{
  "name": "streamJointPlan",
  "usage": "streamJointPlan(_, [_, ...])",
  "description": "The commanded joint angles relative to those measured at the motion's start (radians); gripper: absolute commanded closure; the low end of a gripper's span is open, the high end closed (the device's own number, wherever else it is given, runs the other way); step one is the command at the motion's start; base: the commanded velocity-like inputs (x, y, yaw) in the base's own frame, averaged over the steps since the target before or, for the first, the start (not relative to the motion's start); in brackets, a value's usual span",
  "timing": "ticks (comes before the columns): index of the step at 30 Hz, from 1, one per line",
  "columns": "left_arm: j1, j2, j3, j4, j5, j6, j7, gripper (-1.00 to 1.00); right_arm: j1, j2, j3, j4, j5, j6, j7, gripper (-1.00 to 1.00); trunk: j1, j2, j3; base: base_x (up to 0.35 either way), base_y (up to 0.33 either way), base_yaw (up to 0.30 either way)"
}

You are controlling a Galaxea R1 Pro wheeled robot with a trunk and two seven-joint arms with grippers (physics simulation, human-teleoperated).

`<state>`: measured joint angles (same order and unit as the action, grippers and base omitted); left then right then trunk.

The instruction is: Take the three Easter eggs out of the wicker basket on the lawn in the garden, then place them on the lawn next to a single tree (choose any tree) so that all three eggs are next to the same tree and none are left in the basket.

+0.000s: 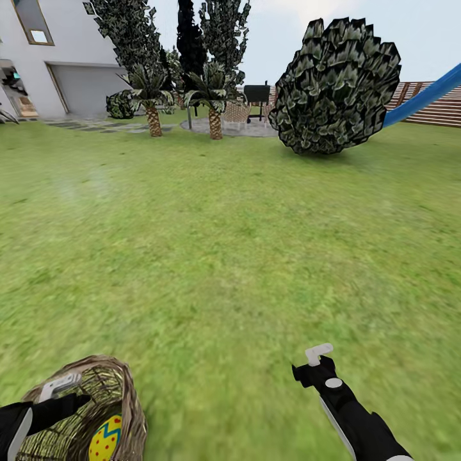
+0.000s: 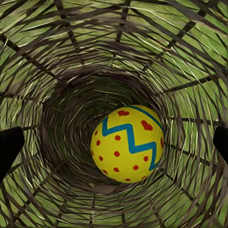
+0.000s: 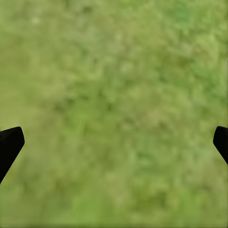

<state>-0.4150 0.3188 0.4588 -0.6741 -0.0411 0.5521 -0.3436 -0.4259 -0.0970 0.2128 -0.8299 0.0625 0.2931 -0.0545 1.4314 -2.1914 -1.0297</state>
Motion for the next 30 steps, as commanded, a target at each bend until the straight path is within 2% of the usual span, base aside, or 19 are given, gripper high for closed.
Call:
streamJointPlan(1, [-0.001,-0.002,0.005,-0.001,-0.005,0.005,-0.007,-1.0,-0.001,-0.001,0.005,-0.002,0.007,0.008,-0.005,-1.0,0.004,-0.008,-0.004,0.0,0.0,0.0])
streamJointPlan(26, [-0.001,-0.014,0.003,-0.002,-0.005,0.006,-0.01,-1.0,-0.001,0.0,0.005,0.0,0.008,0.008,-0.005,-1.0,0.1,-0.183,-0.082,0.0,0.0,0.0])
streamJointPlan(30, [-0.001,-0.014,0.003,-0.001,-0.004,0.008,-0.04,-1.0,-0.001,0.0,0.005,0.001,0.008,0.008,-0.005,-1.0,0.115,-0.211,-0.095,0.0,0.0,0.0])
